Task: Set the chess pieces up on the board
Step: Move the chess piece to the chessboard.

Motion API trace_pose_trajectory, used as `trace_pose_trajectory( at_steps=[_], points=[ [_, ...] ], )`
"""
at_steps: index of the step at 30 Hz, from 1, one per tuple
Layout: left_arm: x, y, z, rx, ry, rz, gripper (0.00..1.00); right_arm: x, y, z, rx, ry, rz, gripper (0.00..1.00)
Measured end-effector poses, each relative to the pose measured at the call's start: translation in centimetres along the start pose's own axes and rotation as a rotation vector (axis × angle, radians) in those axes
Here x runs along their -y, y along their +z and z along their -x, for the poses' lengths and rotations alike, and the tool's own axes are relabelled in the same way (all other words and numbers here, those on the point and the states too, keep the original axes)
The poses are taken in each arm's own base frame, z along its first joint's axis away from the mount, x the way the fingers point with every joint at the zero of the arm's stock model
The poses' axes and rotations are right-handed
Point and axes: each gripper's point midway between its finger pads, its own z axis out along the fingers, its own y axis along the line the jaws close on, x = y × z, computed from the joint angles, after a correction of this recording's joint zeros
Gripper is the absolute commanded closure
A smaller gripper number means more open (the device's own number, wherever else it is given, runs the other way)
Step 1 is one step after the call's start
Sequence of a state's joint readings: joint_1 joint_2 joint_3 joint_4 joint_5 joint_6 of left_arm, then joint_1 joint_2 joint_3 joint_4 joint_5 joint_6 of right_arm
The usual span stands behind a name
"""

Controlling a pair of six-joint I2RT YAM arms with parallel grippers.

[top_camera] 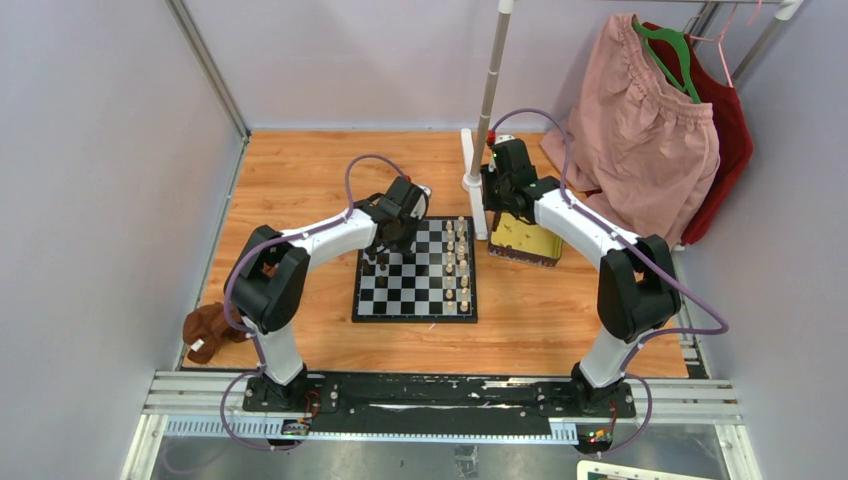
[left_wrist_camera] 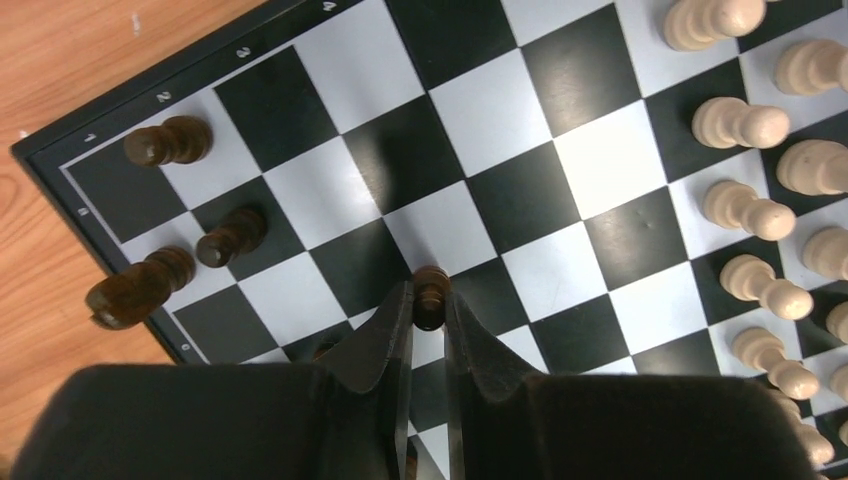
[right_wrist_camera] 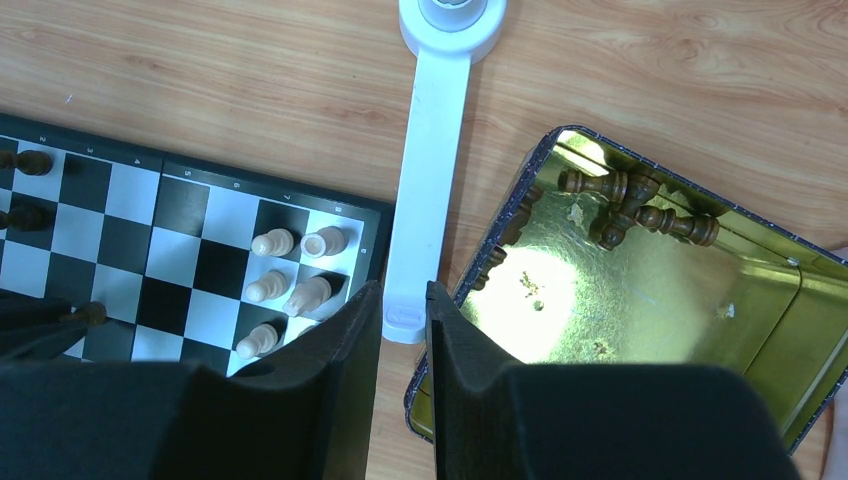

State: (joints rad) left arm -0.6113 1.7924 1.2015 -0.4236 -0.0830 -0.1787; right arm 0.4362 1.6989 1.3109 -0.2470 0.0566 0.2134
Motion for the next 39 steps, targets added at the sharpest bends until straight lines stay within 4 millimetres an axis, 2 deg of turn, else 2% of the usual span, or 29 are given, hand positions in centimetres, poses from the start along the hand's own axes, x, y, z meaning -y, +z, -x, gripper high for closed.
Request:
trace_pose_trajectory(
  at_steps=[7,21,39],
  points=[
    [-1.6,-0.4,0.2,0.013,-0.015,0.085,0.91,-0.1,0.0,0.0,-0.001,0.0,0.003,0.73],
    [-5.1,-1.2,1.0,0.044,-0.168,0.181,0.91,-0.1,0.0,0.0,0.0,0.001,0.004,0.73],
    [-6.0,-0.8,-0.1,0.02,-0.223,0.194,0.88,-0.1,0.3,-0.4,-0.013,0.0,0.007,0.73]
  ],
)
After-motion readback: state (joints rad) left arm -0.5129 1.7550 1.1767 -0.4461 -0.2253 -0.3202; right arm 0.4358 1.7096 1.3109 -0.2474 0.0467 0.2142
